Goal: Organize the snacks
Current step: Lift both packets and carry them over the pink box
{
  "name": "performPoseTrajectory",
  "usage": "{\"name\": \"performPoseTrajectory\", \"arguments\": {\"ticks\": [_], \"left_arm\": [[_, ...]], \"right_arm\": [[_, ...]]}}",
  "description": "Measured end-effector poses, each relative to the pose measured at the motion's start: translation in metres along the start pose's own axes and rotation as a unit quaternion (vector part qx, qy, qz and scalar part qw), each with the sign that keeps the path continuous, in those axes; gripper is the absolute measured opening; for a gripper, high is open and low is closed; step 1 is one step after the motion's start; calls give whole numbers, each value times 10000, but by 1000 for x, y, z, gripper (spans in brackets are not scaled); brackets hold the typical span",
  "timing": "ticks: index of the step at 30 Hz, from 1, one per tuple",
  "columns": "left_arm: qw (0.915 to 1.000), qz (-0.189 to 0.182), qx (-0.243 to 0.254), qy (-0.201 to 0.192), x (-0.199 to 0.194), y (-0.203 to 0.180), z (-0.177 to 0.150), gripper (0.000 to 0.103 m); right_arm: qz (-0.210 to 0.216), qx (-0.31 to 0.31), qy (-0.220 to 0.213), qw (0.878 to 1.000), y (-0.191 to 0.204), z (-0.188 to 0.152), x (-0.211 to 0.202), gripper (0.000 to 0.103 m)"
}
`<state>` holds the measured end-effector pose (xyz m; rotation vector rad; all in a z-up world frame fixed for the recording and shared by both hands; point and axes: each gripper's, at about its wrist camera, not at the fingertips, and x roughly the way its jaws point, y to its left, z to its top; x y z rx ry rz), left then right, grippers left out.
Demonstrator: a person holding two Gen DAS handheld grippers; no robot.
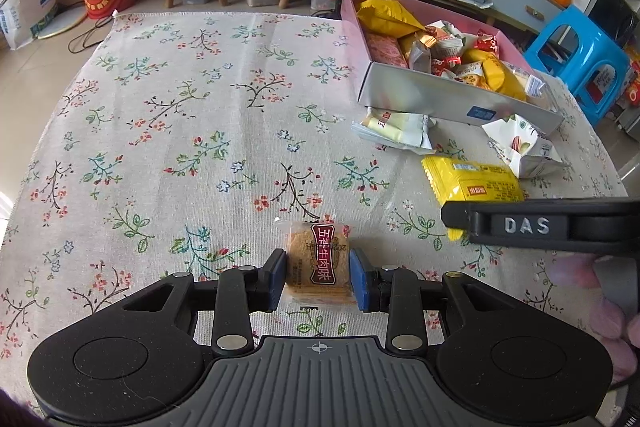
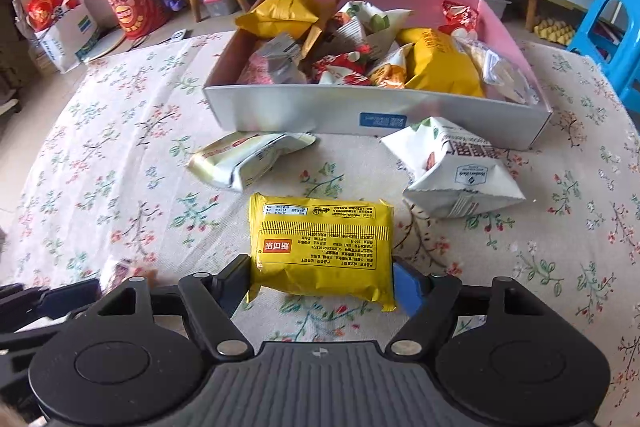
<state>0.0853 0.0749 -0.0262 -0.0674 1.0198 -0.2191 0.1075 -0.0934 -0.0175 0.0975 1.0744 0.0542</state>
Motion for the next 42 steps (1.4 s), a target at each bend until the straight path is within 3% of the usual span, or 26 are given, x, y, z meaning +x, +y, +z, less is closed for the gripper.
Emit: {"name": "performPoseTrajectory", "arguments": {"ticks": [12,28,32,36,42], "left_arm": [[9999,-62,-86,-79,-3,-3,8,25],[9995,-111,-249,-160,-8,-2,19,18],[9999,-103,-62,-17,-5,-7,17,23],[9999,-10,18,98,1,-10,14,35],[9992,31,-60,395,12,-10,9,34]], "right_arm": [[594,224,50,9980,-9,-2,-24,63],[902,542,-321,9939,-33,11,-54,63],[855,569,-314,9942,-36,11,-53,63],[815,566,-252,9947,-39,9,-51,63],[787,543,-252,9951,-40,8,-52,63]]}}
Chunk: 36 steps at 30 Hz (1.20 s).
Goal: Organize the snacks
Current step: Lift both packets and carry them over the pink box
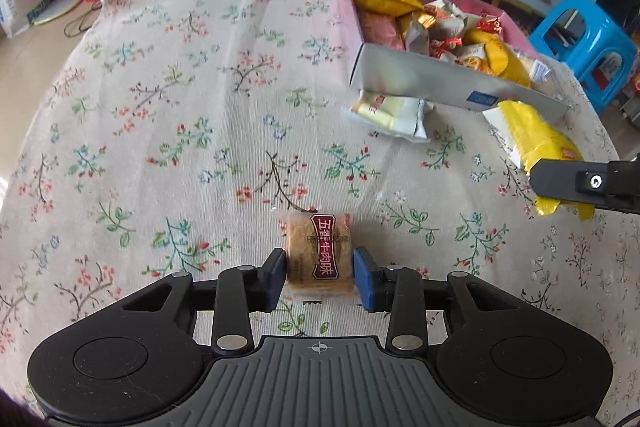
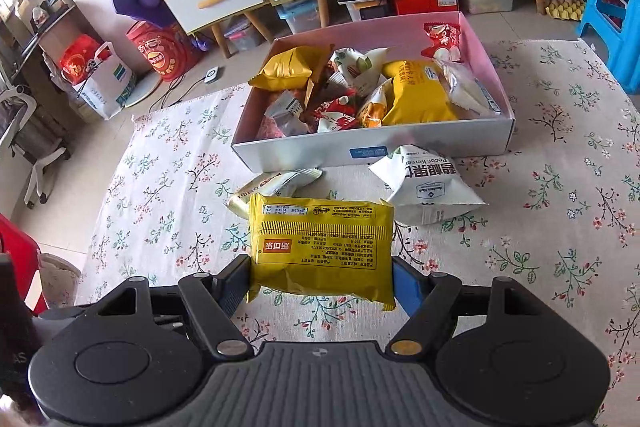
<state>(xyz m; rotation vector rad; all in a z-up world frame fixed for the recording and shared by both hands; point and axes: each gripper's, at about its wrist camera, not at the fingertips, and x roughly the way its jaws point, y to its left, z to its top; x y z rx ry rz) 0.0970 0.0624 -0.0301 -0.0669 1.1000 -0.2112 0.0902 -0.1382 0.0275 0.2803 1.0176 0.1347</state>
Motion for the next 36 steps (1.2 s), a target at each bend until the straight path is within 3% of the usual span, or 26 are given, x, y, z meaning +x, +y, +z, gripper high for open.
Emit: {"name": "performPoseTrajectory", "arguments": {"ticks": [11,16,18,26,36], "left_arm": [[9983,-278,-244,-457,-20,-7,16,31],[9946,-620,-474,-681,-28,-13,36,31],[9945,-587,-424,-756,-27,-19,47,31],[9930,-584,-277,-984,-9,-43,98,31],[9872,-751,98,-1404,32,-77,157,31]], "right_arm": [[124,298,-219,9992,-13,17,-9,63],[123,555,-346,9978,-23,36,-6,63],[144,662,-422,9968,-27,47,-5,63],[-27,633,-692,9956,-45,92,9,63],[-98,1140,-860,9897,-84,136,49,64]]}}
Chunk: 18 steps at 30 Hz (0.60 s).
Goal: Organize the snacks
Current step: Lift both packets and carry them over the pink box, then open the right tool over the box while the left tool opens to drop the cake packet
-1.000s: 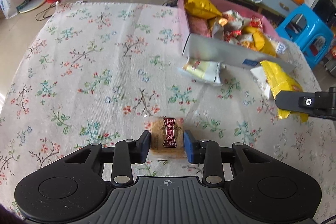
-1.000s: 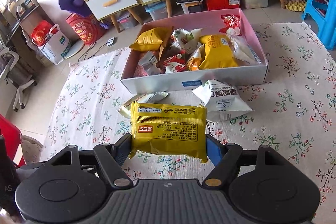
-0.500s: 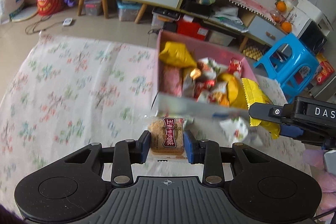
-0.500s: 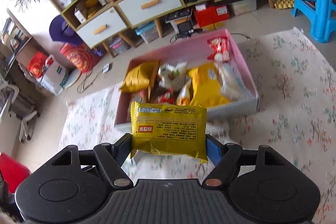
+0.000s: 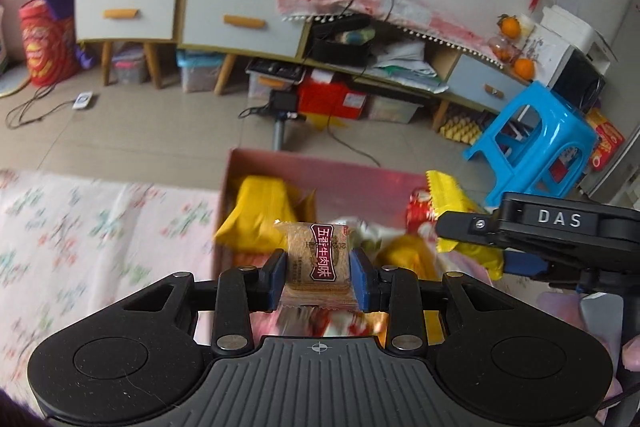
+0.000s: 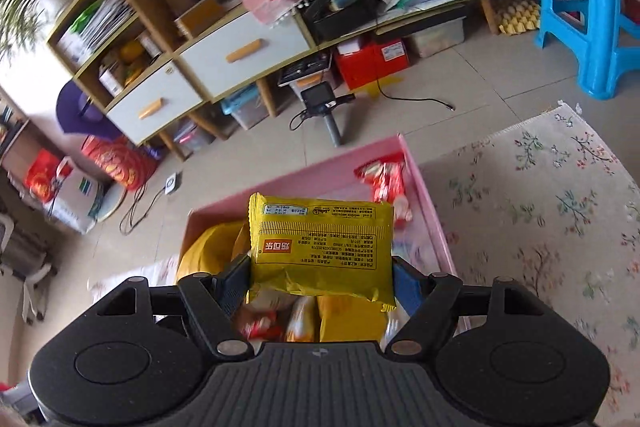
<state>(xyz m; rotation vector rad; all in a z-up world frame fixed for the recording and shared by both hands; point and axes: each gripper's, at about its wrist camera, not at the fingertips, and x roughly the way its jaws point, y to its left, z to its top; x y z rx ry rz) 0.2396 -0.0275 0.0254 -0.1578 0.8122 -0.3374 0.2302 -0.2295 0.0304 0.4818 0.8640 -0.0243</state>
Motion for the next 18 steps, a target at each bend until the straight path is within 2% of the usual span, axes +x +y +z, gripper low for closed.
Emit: {"name": "performPoseTrajectory", "arguments": {"ticks": [8,14,16,18], "left_arm": [[9993,-205,101,-281,36,-7,12,29],[9988,-312,-12,-365,46,-4,11,37],[9988,-314,-22,-379,45,-4,10,45],[9987,-314,-59,-395,41,-3,9,48]], "right_arm": [[93,153,11,9998,-6,8,25,68],[168,350,36,9992,-12,8,25,76],[150,347,35,9993,-13,8,23,77],[137,349,36,9993,-14,9,21,78]]}}
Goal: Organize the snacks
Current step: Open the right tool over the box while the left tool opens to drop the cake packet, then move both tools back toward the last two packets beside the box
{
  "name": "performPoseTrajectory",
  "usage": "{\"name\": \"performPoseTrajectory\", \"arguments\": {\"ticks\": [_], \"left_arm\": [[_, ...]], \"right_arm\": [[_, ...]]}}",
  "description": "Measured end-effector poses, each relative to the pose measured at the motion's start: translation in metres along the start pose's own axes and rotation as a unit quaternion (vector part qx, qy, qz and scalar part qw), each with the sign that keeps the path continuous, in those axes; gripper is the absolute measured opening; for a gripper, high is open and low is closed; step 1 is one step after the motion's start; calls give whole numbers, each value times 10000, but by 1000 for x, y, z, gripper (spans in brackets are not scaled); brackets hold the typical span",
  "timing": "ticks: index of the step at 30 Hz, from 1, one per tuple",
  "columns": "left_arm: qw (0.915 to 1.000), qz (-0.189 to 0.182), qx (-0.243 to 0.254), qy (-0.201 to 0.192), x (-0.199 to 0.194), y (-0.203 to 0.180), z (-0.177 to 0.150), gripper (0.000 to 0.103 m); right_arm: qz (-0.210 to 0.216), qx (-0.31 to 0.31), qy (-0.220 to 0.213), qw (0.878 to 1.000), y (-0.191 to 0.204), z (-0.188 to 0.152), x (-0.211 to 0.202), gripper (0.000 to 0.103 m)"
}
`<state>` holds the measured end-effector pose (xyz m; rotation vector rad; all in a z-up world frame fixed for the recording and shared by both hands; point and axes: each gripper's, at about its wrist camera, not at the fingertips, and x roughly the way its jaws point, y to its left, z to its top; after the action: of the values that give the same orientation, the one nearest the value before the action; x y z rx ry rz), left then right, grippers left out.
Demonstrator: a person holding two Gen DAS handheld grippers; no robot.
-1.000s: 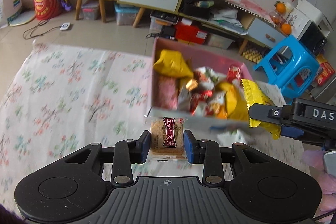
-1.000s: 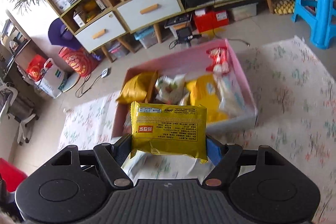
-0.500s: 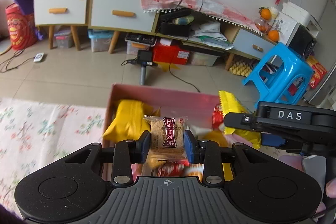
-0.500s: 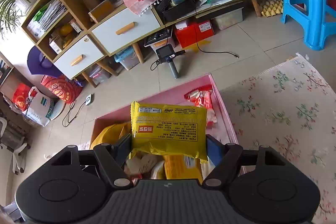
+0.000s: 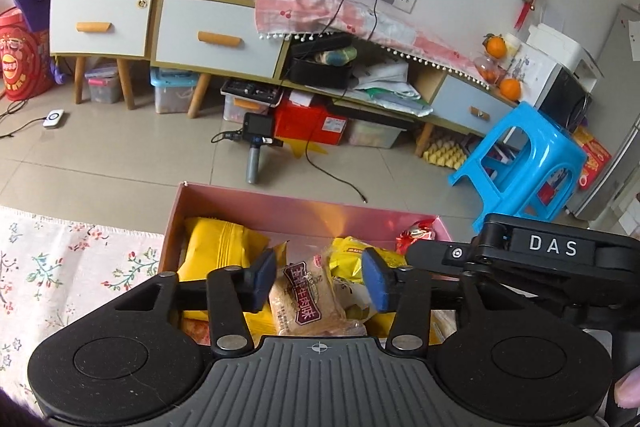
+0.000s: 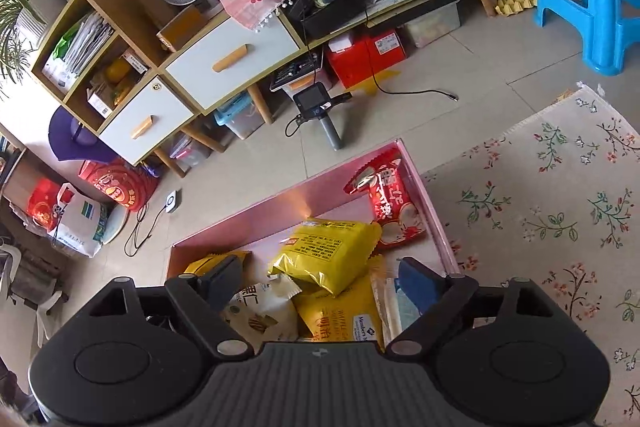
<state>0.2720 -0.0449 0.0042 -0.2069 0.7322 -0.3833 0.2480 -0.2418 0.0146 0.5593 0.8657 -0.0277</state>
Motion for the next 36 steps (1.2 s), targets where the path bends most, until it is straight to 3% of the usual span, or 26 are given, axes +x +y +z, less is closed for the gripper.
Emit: {"name": "performPoseTrajectory", "arguments": {"ticks": [10,36], "left_arm": [[9999,64,114,49,-34,-1,-9,66],[9980,333,245,470,-138,9,-85,87]], "right_arm": [[-12,-93,42,9999,5,-13,-28,82],[-190,-611,306,9975,10,-98,-106,90]]}}
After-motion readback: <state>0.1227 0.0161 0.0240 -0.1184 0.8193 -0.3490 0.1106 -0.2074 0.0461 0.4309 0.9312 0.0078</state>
